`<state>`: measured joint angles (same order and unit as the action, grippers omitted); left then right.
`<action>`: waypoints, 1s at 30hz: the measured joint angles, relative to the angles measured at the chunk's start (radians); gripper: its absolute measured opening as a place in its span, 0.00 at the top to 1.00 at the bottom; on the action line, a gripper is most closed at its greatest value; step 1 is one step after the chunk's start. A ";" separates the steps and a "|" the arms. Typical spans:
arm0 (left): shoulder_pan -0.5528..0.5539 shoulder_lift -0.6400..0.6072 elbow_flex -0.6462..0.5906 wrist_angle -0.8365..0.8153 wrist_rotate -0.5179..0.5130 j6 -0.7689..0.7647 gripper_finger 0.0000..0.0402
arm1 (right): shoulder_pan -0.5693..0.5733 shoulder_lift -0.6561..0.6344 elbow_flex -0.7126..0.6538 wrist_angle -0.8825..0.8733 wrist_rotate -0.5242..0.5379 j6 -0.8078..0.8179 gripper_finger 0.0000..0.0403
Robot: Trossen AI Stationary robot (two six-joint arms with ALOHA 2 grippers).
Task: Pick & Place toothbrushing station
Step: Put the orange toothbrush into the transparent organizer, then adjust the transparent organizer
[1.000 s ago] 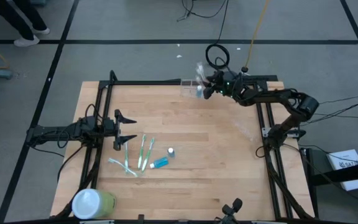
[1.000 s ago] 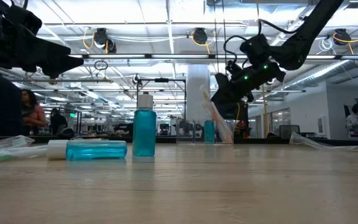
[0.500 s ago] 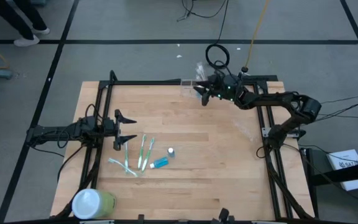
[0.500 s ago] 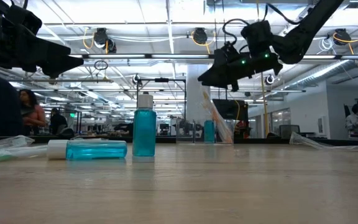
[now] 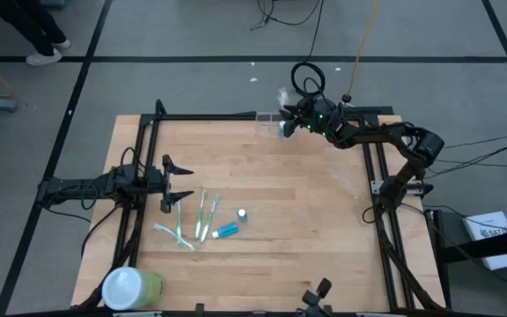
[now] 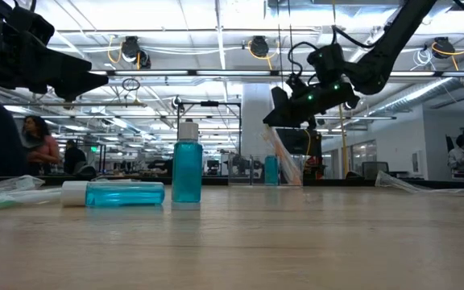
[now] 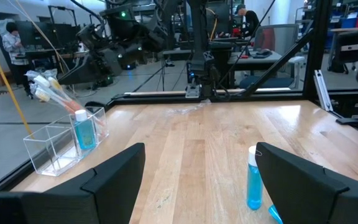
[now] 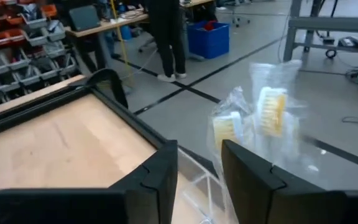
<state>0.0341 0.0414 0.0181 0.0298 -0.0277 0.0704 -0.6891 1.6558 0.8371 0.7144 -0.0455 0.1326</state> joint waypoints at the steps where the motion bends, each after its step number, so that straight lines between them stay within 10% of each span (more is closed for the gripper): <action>1: 0.000 0.000 0.000 0.000 0.000 0.000 0.23 | 0.000 0.000 0.000 0.001 0.000 -0.009 0.72; 12: 0.000 0.000 0.000 0.000 0.000 0.000 0.23 | 0.073 -0.171 0.000 -0.296 -0.226 -0.057 0.74; 19: 0.000 0.000 0.000 0.000 0.000 0.000 0.23 | 0.115 -0.259 -0.031 -0.746 0.143 -0.047 0.74; 30: 0.000 0.000 0.000 0.000 0.000 0.000 0.23 | 0.029 -0.142 -0.109 -0.604 0.306 0.015 0.74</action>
<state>0.0341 0.0414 0.0180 0.0294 -0.0280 0.0704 -0.6600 1.5136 0.7284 0.1105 0.2605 0.1480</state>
